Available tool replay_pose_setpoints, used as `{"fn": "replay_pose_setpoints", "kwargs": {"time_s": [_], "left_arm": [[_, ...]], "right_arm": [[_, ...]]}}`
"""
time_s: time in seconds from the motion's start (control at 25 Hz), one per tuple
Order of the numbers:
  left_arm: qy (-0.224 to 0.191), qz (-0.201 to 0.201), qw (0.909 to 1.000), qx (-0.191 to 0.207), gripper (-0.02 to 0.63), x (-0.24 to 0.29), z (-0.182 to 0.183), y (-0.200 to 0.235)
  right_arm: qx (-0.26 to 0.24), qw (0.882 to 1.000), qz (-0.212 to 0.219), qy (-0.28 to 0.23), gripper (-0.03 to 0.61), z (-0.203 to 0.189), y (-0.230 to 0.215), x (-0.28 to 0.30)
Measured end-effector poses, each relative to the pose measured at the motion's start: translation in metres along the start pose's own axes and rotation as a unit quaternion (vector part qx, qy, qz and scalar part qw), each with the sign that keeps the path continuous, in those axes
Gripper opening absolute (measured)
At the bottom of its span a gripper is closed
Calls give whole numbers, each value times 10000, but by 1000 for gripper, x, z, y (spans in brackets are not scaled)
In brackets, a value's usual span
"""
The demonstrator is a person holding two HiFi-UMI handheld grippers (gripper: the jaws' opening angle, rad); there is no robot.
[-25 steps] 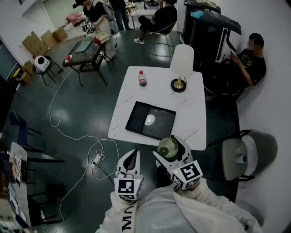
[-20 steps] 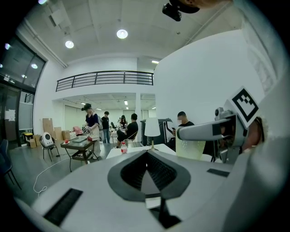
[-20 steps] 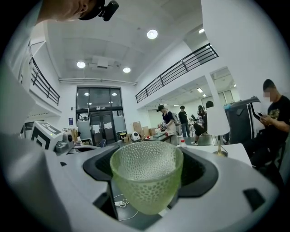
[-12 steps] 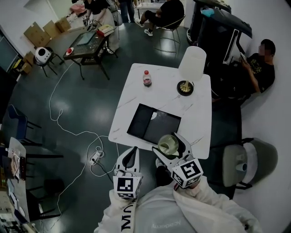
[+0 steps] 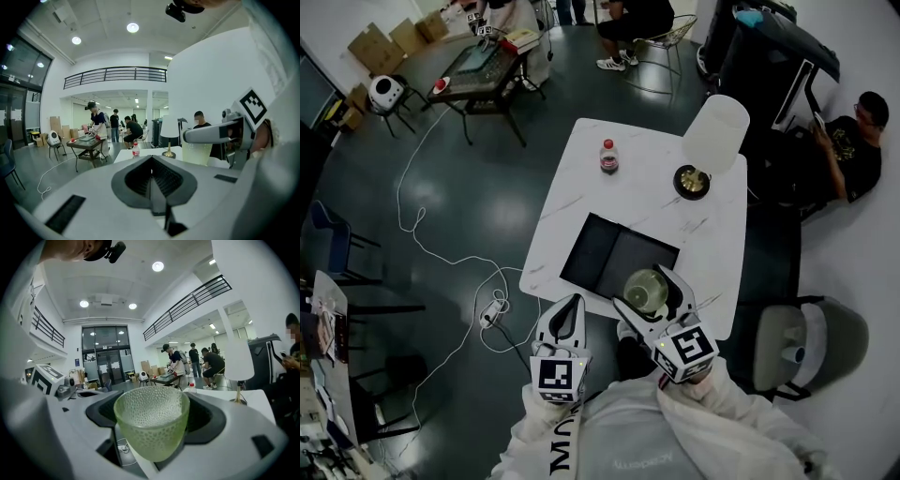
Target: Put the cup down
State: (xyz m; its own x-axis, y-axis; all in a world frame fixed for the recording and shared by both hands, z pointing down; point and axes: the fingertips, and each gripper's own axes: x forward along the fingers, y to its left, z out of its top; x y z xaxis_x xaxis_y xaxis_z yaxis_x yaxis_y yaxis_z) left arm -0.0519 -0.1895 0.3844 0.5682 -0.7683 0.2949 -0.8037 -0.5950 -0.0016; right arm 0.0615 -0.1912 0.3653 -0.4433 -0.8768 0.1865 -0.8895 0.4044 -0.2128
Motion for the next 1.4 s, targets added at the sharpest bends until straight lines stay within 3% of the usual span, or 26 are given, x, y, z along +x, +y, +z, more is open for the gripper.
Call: {"fn": "replay_pose_setpoints", "kwargs": {"time_s": [1.0,1.4], "left_arm": [[315,341,9986,-271,11,104,-10,63],[393,496,9978,-212,11,126,-16,84]], "right_arm": [[-79,9985,406,372,402,-7,-58,118],[-367,9964,566,508,402,-10,-65,148]]}}
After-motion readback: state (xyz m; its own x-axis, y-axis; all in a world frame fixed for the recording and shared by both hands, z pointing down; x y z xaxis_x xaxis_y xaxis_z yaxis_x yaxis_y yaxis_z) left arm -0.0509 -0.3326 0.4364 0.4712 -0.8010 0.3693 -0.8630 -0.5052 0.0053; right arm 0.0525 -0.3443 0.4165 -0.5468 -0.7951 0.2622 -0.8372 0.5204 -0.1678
